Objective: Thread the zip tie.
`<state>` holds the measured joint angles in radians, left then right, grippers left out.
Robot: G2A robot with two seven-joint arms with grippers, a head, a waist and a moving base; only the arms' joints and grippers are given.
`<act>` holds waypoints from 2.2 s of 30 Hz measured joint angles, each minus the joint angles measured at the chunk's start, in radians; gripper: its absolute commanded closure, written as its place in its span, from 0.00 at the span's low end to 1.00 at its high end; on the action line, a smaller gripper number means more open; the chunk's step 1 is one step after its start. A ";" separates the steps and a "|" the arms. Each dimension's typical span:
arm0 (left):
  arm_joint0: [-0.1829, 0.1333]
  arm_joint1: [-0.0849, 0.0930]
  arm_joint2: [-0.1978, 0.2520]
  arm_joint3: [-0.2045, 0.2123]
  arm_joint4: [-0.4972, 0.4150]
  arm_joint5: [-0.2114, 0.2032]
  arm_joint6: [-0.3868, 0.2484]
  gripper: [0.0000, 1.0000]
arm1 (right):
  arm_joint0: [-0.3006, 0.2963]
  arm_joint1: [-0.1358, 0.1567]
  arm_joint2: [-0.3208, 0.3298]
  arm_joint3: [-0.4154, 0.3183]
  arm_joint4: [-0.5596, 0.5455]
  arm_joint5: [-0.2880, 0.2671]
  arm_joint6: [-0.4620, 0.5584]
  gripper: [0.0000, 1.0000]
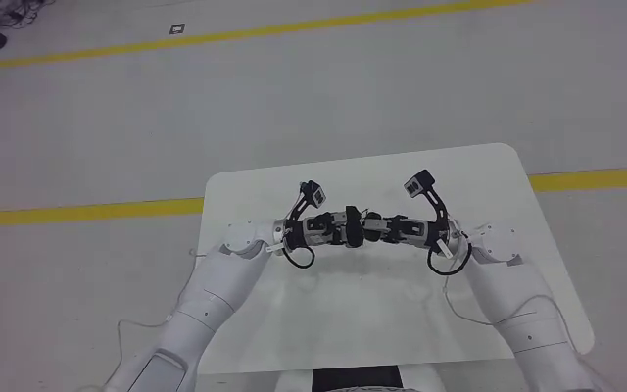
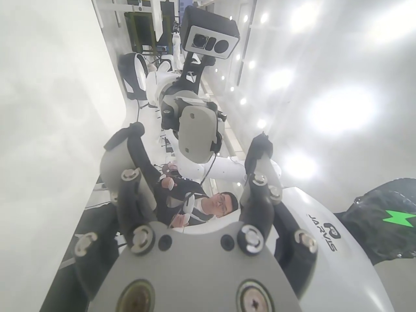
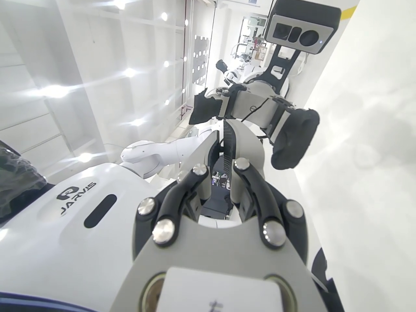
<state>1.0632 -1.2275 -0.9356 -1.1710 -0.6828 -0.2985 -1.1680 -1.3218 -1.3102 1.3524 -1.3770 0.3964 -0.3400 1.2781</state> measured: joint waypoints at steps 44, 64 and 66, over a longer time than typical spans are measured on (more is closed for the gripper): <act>-0.011 0.015 0.033 -0.009 0.049 0.009 0.050 0.67 | 0.018 0.012 0.012 0.097 -0.090 0.000 -0.014 1.00; -0.021 0.017 0.054 0.003 0.057 0.017 0.061 0.78 | 0.017 0.017 0.003 0.086 -0.097 0.000 -0.040 1.00; -0.022 0.017 0.055 0.005 0.056 0.018 0.061 0.78 | 0.016 0.018 0.002 0.087 -0.099 0.000 -0.042 1.00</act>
<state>1.0408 -1.2102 -0.8803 -1.1661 -0.6273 -0.2808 -1.1068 -1.3055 -1.2925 1.3541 -1.2902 0.2975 -0.3400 1.2359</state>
